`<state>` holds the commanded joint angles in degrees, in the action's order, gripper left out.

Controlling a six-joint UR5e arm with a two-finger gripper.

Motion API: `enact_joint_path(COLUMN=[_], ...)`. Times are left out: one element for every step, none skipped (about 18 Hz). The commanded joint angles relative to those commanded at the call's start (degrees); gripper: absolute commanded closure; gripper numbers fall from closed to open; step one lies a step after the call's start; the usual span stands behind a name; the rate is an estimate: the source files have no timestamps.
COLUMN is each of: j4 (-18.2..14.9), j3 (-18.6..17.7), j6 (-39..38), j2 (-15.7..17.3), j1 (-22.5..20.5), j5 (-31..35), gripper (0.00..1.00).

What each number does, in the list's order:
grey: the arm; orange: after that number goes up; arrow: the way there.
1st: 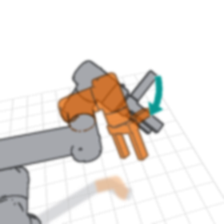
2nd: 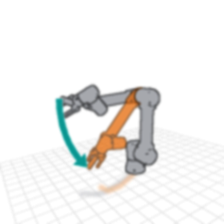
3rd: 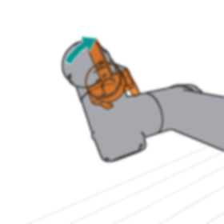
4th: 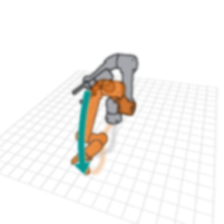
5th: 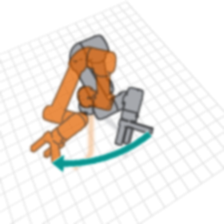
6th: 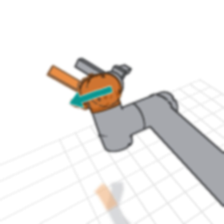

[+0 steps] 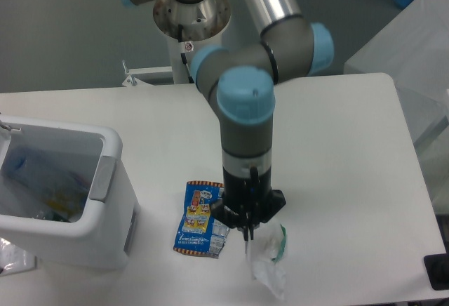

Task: Place the trash in the trash can
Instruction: 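Close the gripper on the clear plastic bag and lift it, then carry the plastic bag over the white bin and release it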

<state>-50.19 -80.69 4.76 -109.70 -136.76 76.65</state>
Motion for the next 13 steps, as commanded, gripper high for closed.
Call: enact_joint_path(j4=[0.0, -0.1, -0.1, -0.1, -0.1, -0.1, -0.1, -0.1, -0.1, -0.1, -0.1, -0.1, -0.2], j3=[0.3, 0.4, 0.4, 0.4, 0.4, 0.4, 0.4, 0.4, 0.4, 0.2, 0.1, 0.2, -0.1], j6=[-0.9, -1.2, -1.4, -1.4, -1.3, -1.2, -1.2, -1.2, -1.2, -1.3, -1.4, -1.4, -1.5], j2=[1.3, 2.7, 4.0, 5.3, 6.6, 7.6, 8.5, 9.2, 9.9, 10.5, 11.0, 11.2, 11.3], j1=[0.1, 0.3, 0.6, 0.7, 0.9, 1.3, 2.0, 3.1, 4.6, 6.2, 7.5, 8.4, 9.7], j5=[-1.6, -3.5, -5.4, -7.5, -9.4, -11.2, -12.7, -13.5, -13.9, -14.1, -14.1, -14.1, -13.9], gripper=[0.86, 0.86, 0.86, 0.85, 0.85, 0.85, 0.85, 0.85, 0.85, 0.85, 0.85, 0.84, 0.83])
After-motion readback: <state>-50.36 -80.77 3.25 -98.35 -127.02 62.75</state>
